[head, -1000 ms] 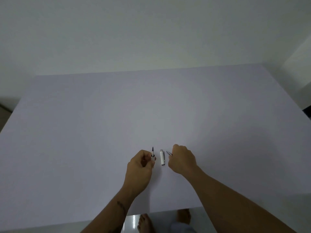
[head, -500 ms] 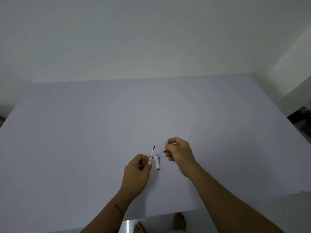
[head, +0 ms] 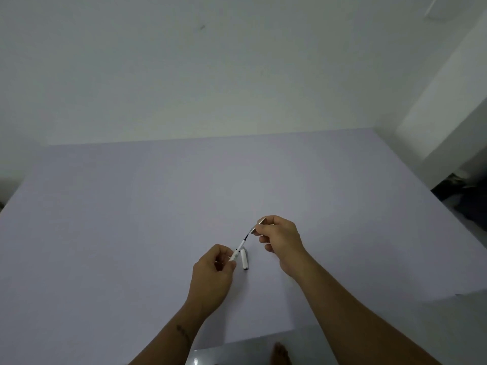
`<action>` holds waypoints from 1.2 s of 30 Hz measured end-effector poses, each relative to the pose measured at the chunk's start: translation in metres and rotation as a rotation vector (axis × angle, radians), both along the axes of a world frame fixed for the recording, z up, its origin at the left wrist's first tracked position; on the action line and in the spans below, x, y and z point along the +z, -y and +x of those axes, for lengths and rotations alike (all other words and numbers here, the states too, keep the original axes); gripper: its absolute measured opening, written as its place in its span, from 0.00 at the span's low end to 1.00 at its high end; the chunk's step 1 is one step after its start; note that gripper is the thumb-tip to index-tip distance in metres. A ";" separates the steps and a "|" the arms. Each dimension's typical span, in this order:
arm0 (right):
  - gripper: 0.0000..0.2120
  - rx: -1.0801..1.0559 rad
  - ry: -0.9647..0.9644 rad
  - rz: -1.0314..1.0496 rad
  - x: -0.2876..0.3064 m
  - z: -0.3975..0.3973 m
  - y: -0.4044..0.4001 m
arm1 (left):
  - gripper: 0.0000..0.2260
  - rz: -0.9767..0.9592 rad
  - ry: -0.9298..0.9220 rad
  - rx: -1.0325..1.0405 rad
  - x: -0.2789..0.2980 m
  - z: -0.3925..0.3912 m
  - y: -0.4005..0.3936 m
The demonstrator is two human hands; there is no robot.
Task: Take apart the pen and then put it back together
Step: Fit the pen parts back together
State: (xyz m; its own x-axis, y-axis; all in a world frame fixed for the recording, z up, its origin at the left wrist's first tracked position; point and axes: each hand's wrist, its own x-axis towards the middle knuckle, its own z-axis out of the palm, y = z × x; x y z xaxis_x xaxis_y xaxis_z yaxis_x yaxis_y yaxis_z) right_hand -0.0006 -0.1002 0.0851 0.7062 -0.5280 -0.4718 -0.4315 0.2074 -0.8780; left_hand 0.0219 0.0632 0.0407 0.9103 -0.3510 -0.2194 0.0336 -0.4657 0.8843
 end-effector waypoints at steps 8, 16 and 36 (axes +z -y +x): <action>0.06 0.060 -0.038 -0.030 0.001 -0.007 -0.008 | 0.04 -0.032 0.027 -0.006 0.003 -0.004 -0.002; 0.04 0.142 -0.072 -0.018 0.001 -0.010 -0.020 | 0.03 -0.061 0.085 0.062 0.015 -0.001 0.002; 0.10 0.333 -0.078 -0.078 0.009 -0.008 -0.018 | 0.04 -0.059 0.087 0.050 0.029 0.003 -0.010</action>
State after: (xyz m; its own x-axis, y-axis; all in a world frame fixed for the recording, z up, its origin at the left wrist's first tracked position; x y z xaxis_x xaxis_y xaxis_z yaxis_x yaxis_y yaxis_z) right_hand -0.0089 -0.0826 0.0936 0.8091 -0.3114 -0.4984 -0.5306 -0.0225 -0.8473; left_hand 0.0251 0.0733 0.0701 0.9418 -0.3142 -0.1193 -0.0223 -0.4127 0.9106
